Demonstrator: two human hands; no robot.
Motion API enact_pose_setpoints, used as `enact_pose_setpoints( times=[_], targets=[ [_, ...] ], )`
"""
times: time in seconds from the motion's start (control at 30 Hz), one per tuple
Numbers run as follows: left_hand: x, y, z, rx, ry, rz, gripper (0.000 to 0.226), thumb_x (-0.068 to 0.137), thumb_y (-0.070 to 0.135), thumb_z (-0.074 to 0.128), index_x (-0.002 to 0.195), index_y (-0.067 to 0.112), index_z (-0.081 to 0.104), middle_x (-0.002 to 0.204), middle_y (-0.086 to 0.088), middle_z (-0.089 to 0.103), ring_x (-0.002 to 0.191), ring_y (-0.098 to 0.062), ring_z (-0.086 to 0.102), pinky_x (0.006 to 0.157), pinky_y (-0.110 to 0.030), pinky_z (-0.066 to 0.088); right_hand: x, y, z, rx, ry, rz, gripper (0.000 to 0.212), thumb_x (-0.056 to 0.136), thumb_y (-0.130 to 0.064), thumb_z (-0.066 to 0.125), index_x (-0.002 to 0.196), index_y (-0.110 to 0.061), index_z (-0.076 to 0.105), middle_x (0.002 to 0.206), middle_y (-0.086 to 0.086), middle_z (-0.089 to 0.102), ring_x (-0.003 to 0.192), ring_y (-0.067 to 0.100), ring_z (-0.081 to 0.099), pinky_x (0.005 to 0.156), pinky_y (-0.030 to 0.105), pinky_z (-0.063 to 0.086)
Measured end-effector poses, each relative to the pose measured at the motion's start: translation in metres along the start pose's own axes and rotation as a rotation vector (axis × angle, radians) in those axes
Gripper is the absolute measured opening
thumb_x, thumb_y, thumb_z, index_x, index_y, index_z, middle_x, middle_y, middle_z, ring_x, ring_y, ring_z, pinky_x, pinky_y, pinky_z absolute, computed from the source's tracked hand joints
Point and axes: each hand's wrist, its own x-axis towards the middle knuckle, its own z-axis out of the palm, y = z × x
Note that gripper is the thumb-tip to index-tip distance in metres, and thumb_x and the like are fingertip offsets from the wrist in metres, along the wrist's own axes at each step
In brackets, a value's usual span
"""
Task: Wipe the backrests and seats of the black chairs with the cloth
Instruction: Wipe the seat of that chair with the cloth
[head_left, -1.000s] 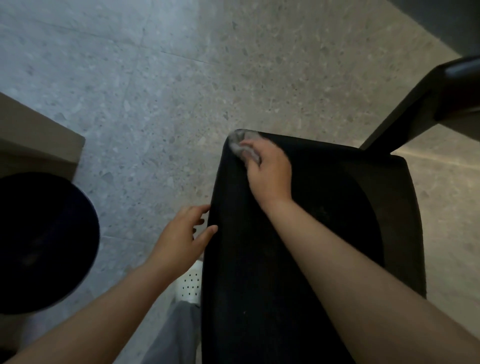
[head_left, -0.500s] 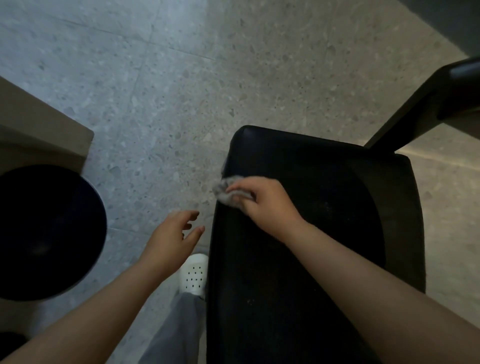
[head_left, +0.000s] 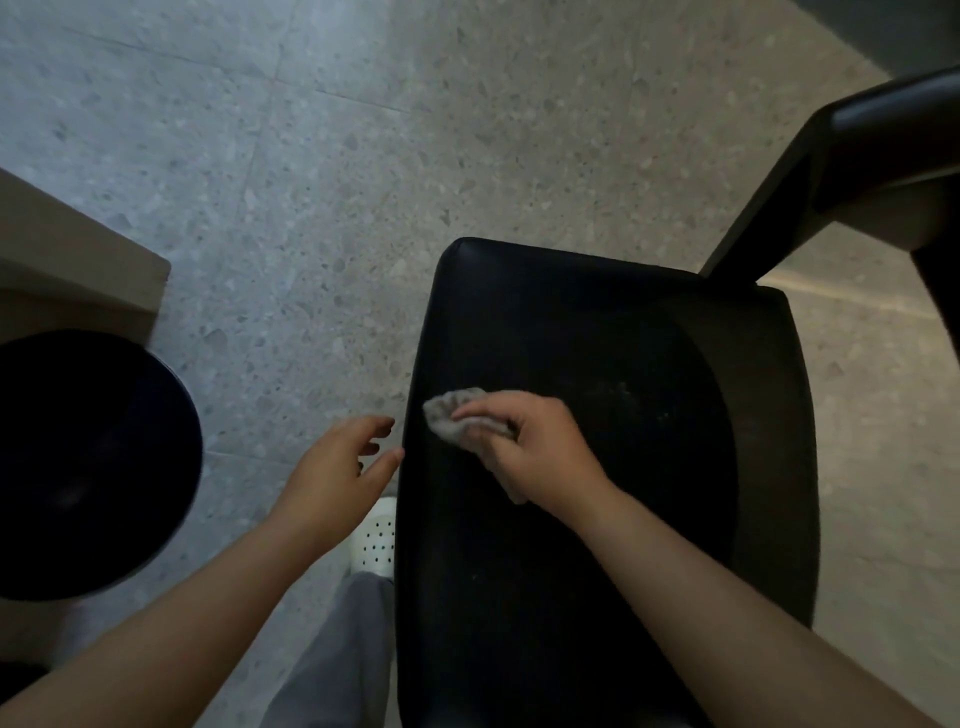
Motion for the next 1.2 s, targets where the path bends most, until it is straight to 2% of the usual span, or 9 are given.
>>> enact_pose_setpoints(
  times=[0.07, 0.2, 0.33, 0.5, 0.63, 0.73, 0.83, 1.0, 1.2],
  targets=[
    [-0.002, 0.002, 0.001, 0.008, -0.014, -0.001, 0.041, 0.096, 0.030, 0.057, 0.136, 0.019, 0.053, 0.132, 0.003, 0.056, 0.112, -0.008, 0.056, 0.095, -0.027, 0.047, 0.004, 0.002, -0.022, 0.066, 0.179, -0.003, 0.025, 0.088, -0.010, 0.068, 0.105, -0.028, 0.072, 0.100, -0.023, 0.065, 0.098, -0.011, 0.059, 0.091, 0.009, 0.044],
    [-0.006, 0.013, 0.001, 0.037, 0.017, 0.056, 0.042, 0.096, 0.033, 0.055, 0.137, 0.023, 0.051, 0.131, 0.007, 0.053, 0.112, -0.003, 0.051, 0.092, -0.023, 0.044, 0.044, 0.024, -0.081, -0.132, 0.603, 0.136, 0.025, 0.092, -0.015, 0.062, 0.116, -0.018, 0.070, 0.118, -0.006, 0.065, 0.110, 0.002, 0.055, 0.094, 0.011, 0.036],
    [-0.004, 0.032, 0.002, 0.094, 0.039, 0.165, 0.046, 0.096, 0.034, 0.056, 0.140, 0.023, 0.048, 0.135, 0.007, 0.048, 0.116, -0.006, 0.049, 0.100, -0.028, 0.045, 0.035, 0.037, -0.056, -0.102, 0.541, 0.196, 0.024, 0.090, -0.013, 0.064, 0.112, -0.017, 0.071, 0.116, 0.000, 0.067, 0.111, 0.012, 0.060, 0.097, 0.019, 0.039],
    [-0.006, 0.050, 0.008, 0.198, 0.034, 0.271, 0.050, 0.095, 0.031, 0.057, 0.143, 0.019, 0.046, 0.141, 0.004, 0.045, 0.126, -0.010, 0.044, 0.104, -0.021, 0.034, -0.020, 0.029, -0.028, 0.076, 0.210, 0.129, 0.023, 0.088, -0.011, 0.069, 0.102, -0.029, 0.073, 0.106, -0.009, 0.070, 0.103, -0.001, 0.063, 0.096, 0.021, 0.048],
    [-0.006, 0.058, 0.011, 0.295, 0.009, 0.357, 0.051, 0.096, 0.032, 0.057, 0.143, 0.019, 0.046, 0.144, 0.005, 0.043, 0.132, -0.010, 0.040, 0.105, -0.017, 0.026, -0.001, 0.049, -0.082, -0.066, 0.533, 0.125, 0.024, 0.092, -0.013, 0.063, 0.114, -0.019, 0.071, 0.115, -0.003, 0.067, 0.108, 0.004, 0.060, 0.096, 0.013, 0.043],
    [-0.006, 0.063, 0.014, 0.325, 0.003, 0.389, 0.050, 0.095, 0.030, 0.058, 0.143, 0.017, 0.047, 0.144, 0.004, 0.044, 0.132, -0.012, 0.041, 0.105, -0.016, 0.024, 0.018, 0.062, -0.095, -0.146, 0.617, 0.206, 0.025, 0.095, -0.016, 0.059, 0.118, -0.019, 0.068, 0.120, -0.001, 0.063, 0.109, 0.005, 0.056, 0.092, 0.008, 0.039],
    [-0.003, 0.068, 0.018, 0.342, 0.006, 0.394, 0.051, 0.094, 0.030, 0.059, 0.142, 0.016, 0.047, 0.144, 0.002, 0.045, 0.132, -0.015, 0.042, 0.106, -0.019, 0.026, 0.006, 0.057, -0.054, -0.126, 0.568, 0.169, 0.021, 0.090, -0.010, 0.062, 0.107, -0.018, 0.072, 0.107, 0.000, 0.068, 0.101, 0.016, 0.063, 0.092, 0.031, 0.050],
    [0.002, 0.079, 0.021, 0.389, 0.005, 0.416, 0.053, 0.092, 0.028, 0.063, 0.140, 0.013, 0.049, 0.143, -0.002, 0.047, 0.131, -0.019, 0.045, 0.107, -0.023, 0.029, -0.045, 0.038, -0.038, 0.099, 0.273, 0.132, 0.027, 0.089, -0.009, 0.066, 0.100, -0.033, 0.070, 0.103, -0.013, 0.068, 0.099, -0.005, 0.062, 0.090, 0.014, 0.047],
    [0.005, 0.094, 0.030, 0.432, -0.035, 0.438, 0.056, 0.093, 0.031, 0.060, 0.144, 0.015, 0.045, 0.148, 0.001, 0.042, 0.136, -0.015, 0.038, 0.109, -0.020, 0.025, -0.011, 0.084, -0.123, -0.122, 0.671, 0.299, 0.025, 0.098, -0.019, 0.055, 0.120, -0.022, 0.065, 0.117, -0.008, 0.060, 0.109, 0.005, 0.056, 0.089, 0.010, 0.039]
  ],
)
